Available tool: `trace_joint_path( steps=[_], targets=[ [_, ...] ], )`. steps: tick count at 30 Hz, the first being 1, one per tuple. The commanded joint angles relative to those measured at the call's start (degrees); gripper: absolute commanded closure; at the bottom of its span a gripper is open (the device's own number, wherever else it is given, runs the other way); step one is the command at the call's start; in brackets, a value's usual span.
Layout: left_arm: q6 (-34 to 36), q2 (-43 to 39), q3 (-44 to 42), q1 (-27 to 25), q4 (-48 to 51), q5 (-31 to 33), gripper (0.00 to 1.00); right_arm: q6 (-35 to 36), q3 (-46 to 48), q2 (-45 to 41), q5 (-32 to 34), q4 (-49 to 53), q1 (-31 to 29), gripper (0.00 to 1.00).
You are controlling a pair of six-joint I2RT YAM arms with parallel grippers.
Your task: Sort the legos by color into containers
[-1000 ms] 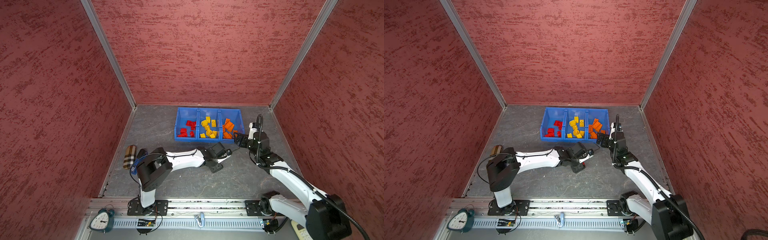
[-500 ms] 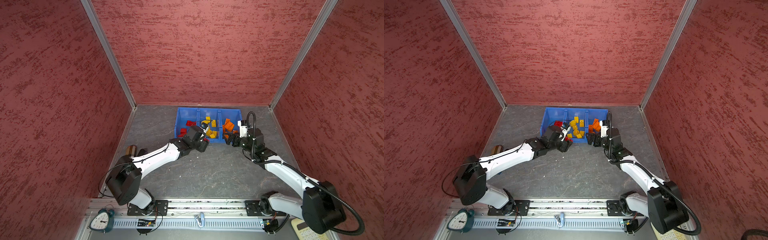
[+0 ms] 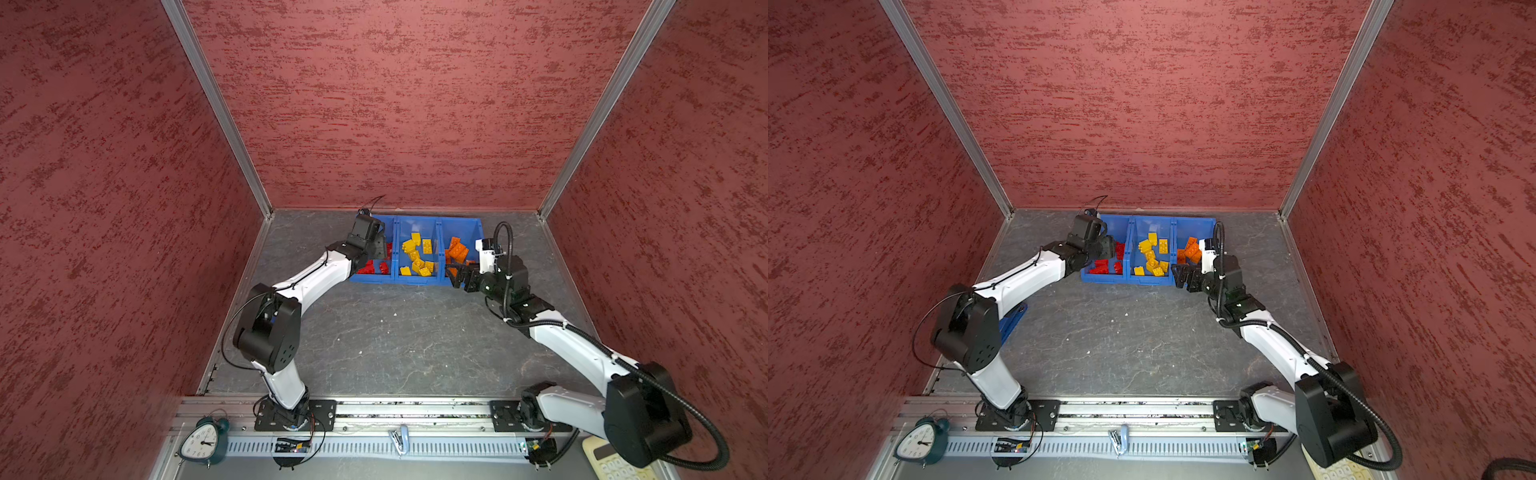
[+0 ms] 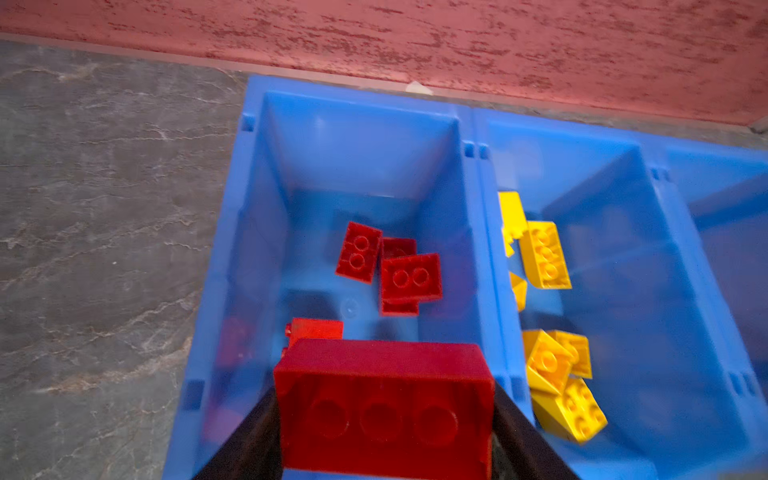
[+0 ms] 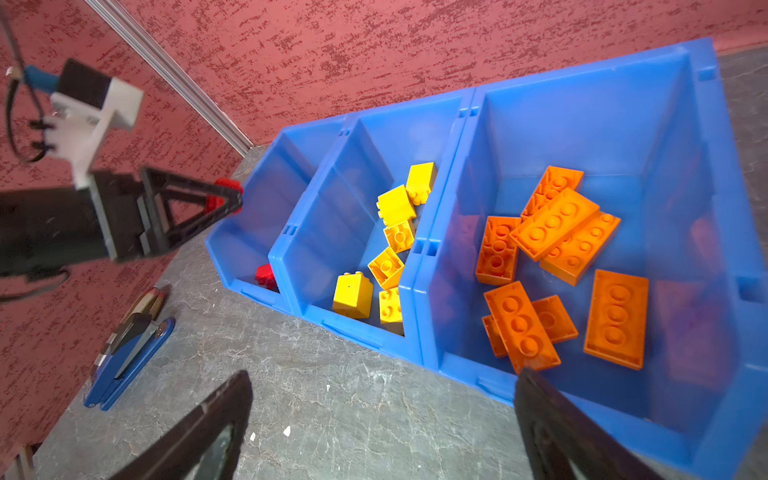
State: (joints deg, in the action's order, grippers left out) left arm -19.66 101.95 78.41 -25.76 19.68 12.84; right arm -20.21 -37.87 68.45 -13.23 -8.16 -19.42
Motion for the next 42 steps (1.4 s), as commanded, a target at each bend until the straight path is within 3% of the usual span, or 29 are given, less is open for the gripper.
trace_joint_path(
  steps=[1,6,10,17,22,26,32,37,42],
  targets=[
    [-2.3,4.9,5.7,0.1,4.0,5.3,0.41,1.1,-1.6,-1.5,2.1,0.7,-0.3,0.01],
    [-2.4,12.3,15.4,0.3,7.4,9.6,0.40,1.2,-1.4,-2.4,3.4,1.5,-0.3,0.01],
    [-2.4,15.2,20.5,-0.2,9.7,9.4,0.36,1.3,-1.3,-3.0,4.6,2.5,-0.3,0.01],
    [-0.7,12.5,20.1,-2.4,9.4,11.0,0.14,0.6,0.3,-4.4,8.5,2.8,-0.3,0.01],
    [-1.3,8.3,16.4,-2.6,8.5,10.6,0.05,0.4,0.3,-4.5,10.5,2.9,-0.3,0.01],
    [-0.4,1.4,10.3,-3.9,4.8,10.0,0.00,0.4,1.2,-5.7,13.4,2.1,-0.2,0.01],
    [-0.6,-11.1,-3.1,-5.7,-0.1,11.4,0.01,2.4,9.0,-11.9,23.5,-3.2,0.7,0.01],
    [-3.1,-25.3,-20.2,-6.6,-4.7,20.5,0.00,6.8,13.2,-15.7,27.5,-6.3,4.1,0.01],
    [-4.5,-40.4,-34.0,-5.7,-3.3,32.5,0.00,9.3,15.0,-13.7,30.2,-13.2,9.1,0.01]
  ],
)
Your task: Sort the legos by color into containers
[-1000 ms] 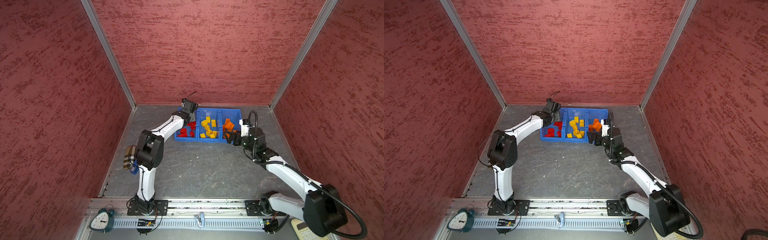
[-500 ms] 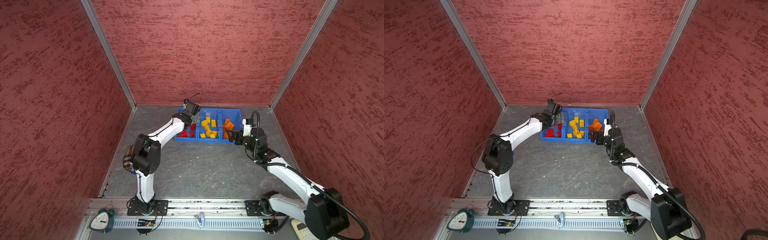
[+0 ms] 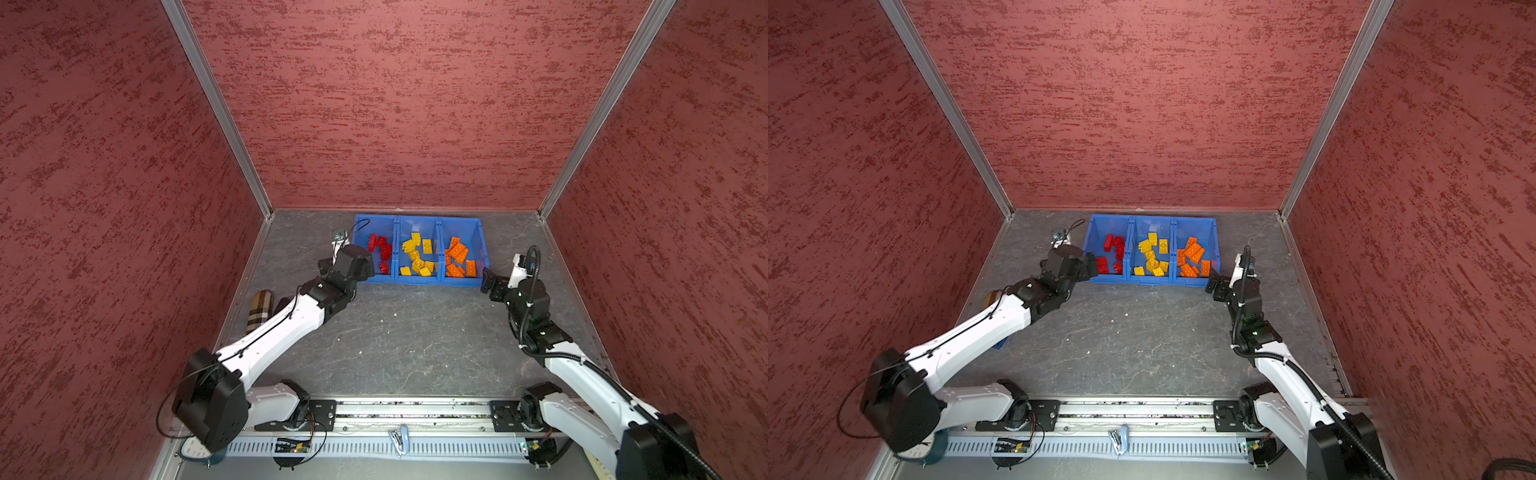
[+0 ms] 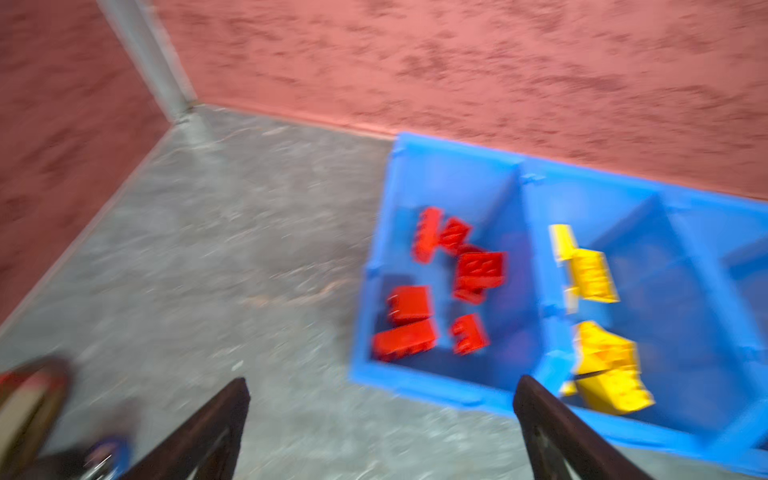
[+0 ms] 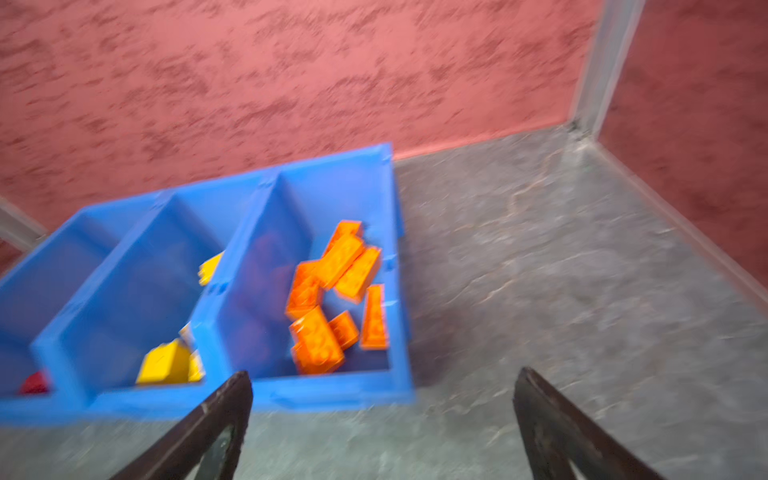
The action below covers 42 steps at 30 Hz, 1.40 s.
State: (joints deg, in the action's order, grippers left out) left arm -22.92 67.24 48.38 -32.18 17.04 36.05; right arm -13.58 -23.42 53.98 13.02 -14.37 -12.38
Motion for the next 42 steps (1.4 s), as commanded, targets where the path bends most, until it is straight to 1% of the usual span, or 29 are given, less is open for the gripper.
trace_joint_path(
  steps=[1,4,6,8,9,12,15,18,20,22,24,26,27,28,29,30,31,32,33,34,35,36,37,39,40,42],
  targets=[
    [-0.9,-8.6,-6.6,2.0,0.1,10.8,0.00,3.1,0.6,1.9,4.3,-8.3,3.3,0.01],
    [0.4,-16.2,-12.4,6.2,2.2,12.8,0.01,5.4,-0.8,6.1,6.4,-9.8,6.5,0.01],
    [4.2,-20.6,-17.2,8.8,-1.0,13.3,0.00,7.0,-0.9,9.0,6.3,-12.5,8.5,0.01],
    [10.5,-23.8,-23.1,12.9,-8.6,8.6,0.00,7.9,-0.4,12.0,5.6,-16.0,10.4,0.01],
    [12.7,-24.7,-26.2,15.3,-12.7,4.6,0.01,8.0,-0.4,13.5,5.6,-17.0,11.1,0.01],
    [14.7,-24.6,-31.8,21.4,-21.0,-3.0,0.00,7.2,-0.2,16.6,4.3,-20.0,12.8,0.01],
    [16.9,-20.9,-34.9,25.2,-31.9,-10.5,0.00,5.1,-0.4,18.6,2.4,-22.3,13.9,0.01],
    [18.3,-11.9,-34.2,27.9,-41.3,-16.9,0.00,4.5,-0.4,20.4,0.4,-24.6,14.1,0.01],
    [20.3,-4.6,-31.4,27.9,-43.9,-18.5,0.00,5.1,-0.7,21.5,-0.2,-24.7,14.1,0.01],
    [22.3,2.7,-28.8,27.6,-49.7,-19.9,0.00,5.9,0.0,22.2,-0.3,-26.5,14.2,0.01],
    [23.8,8.9,-28.1,27.5,-58.7,-20.6,0.00,6.3,1.0,22.6,-0.7,-28.5,14.5,0.01],
    [25.7,13.1,-27.2,27.2,-64.3,-21.0,0.01,6.5,1.9,22.6,-1.8,-30.2,14.7,0.01],
    [25.5,14.6,-26.1,27.3,-63.4,-20.7,0.01,6.9,2.5,22.7,-2.4,-31.4,14.9,0.01],
    [25.5,16.3,-26.2,27.4,-64.6,-21.6,0.01,7.3,3.1,22.9,-3.1,-32.8,15.0,0.01],
    [26.6,18.5,-27.8,27.5,-70.3,-22.2,0.01,7.7,3.9,23.3,-3.6,-34.7,15.1,0.01],
    [25.4,17.1,-28.6,27.8,-69.9,-22.5,0.00,8.2,4.5,23.8,-4.4,-36.6,15.3,0.01],
    [24.3,16.2,-29.2,29.3,-69.5,-25.4,0.01,8.7,5.2,24.6,-5.2,-38.6,15.4,0.01],
    [23.3,17.9,-31.0,30.9,-73.6,-28.2,0.01,9.7,6.1,25.5,-6.4,-41.5,15.5,0.01],
    [22.9,21.9,-31.9,31.9,-80.0,-29.1,0.01,10.3,7.2,26.5,-7.6,-44.9,15.7,0.01],
    [22.9,21.7,-31.2,31.9,-79.3,-27.8,0.00,10.6,7.7,27.7,-8.3,-47.5,15.7,0.01],
    [21.4,19.3,-28.3,32.0,-69.0,-27.7,0.01,10.6,7.9,28.9,-8.9,-48.7,15.8,0.01],
    [21.2,20.4,-26.9,32.5,-69.0,-27.7,0.01,10.5,8.3,32.1,-9.3,-51.3,15.9,0.01],
    [20.8,20.6,-28.3,32.7,-71.2,-27.7,0.00,10.6,8.5,35.2,-9.5,-55.4,16.0,0.01],
    [21.0,20.4,-27.8,32.6,-69.9,-28.0,0.01,10.5,6.4,33.5,-10.0,-48.2,16.3,0.01],
    [21.4,20.8,-27.7,32.5,-70.4,-28.3,0.01,10.7,6.9,34.7,-9.9,-51.1,16.3,0.01],
    [21.6,20.5,-27.5,32.4,-69.7,-28.7,0.01,10.8,7.4,34.5,-10.1,-51.5,16.3,0.01]
  ],
)
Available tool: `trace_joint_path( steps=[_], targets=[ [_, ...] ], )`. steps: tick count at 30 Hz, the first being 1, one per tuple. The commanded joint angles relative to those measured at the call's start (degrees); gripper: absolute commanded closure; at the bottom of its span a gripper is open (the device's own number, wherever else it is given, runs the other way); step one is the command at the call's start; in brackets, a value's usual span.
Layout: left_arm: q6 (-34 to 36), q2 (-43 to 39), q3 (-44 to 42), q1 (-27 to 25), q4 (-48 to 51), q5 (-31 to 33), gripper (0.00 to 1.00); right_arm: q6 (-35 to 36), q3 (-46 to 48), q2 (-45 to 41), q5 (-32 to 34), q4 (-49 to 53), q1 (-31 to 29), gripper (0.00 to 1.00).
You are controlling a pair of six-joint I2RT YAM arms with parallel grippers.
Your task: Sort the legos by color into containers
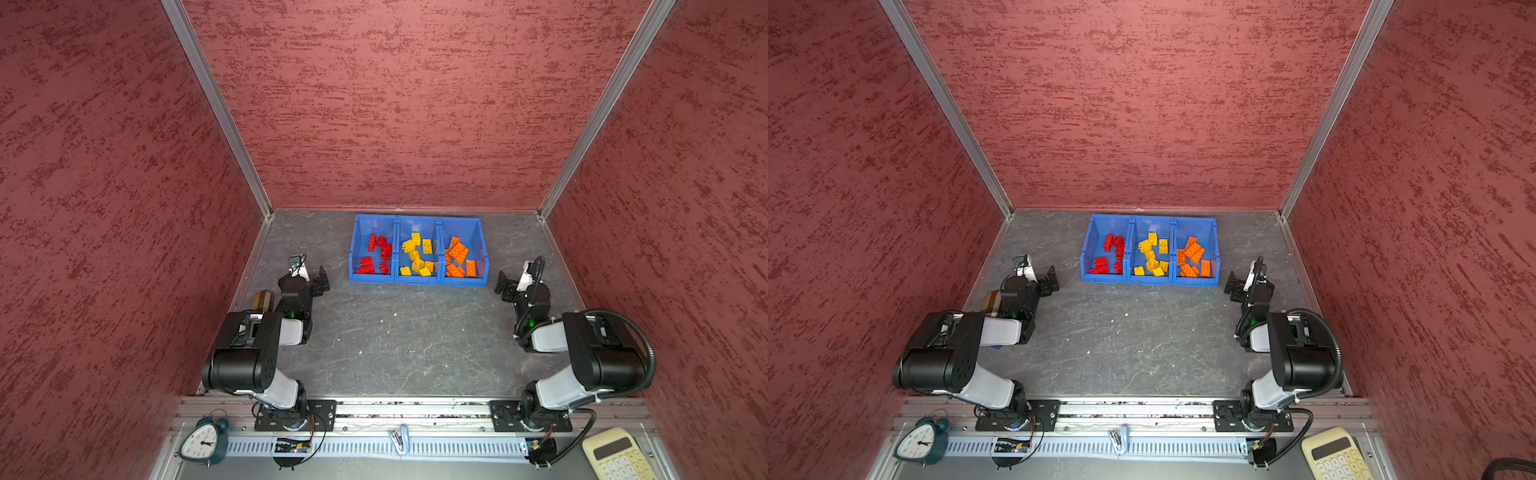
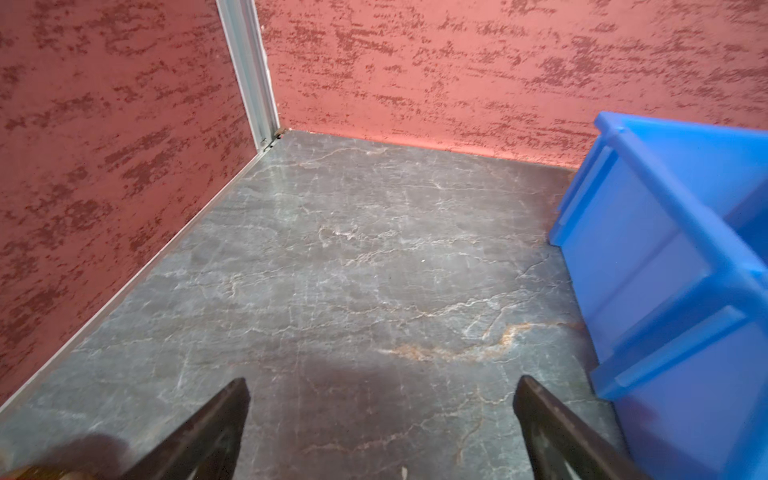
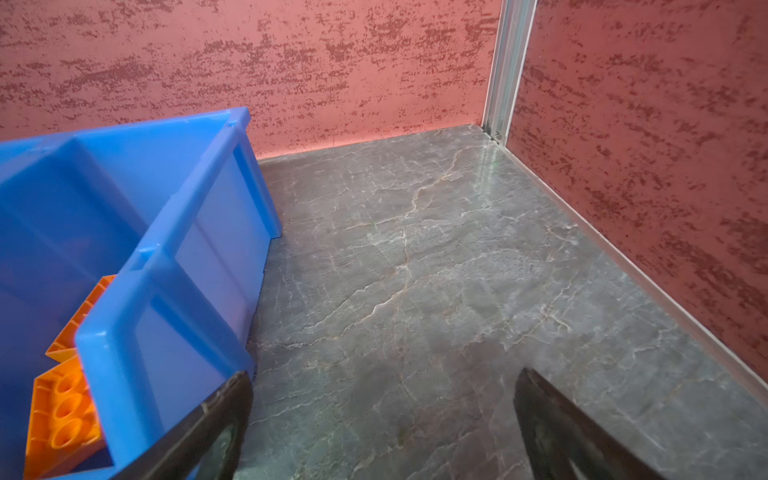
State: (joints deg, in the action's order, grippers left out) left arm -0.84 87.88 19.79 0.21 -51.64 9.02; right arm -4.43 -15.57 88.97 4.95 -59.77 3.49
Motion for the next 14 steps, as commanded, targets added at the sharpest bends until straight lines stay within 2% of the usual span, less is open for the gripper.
trace_joint_path(
  steps=[1,14],
  targets=[
    [-0.5,0.1,1.0,0.0,-1.6,-1.6,0.01,1.6,-0.4,-0.1,-2.0,-6.9,0.4,0.01],
    [-0.5,0.1,1.0,0.0,-1.4,-1.7,0.01,1.6,-0.5,-0.4,-1.9,-6.4,0.4,0.01]
  ],
)
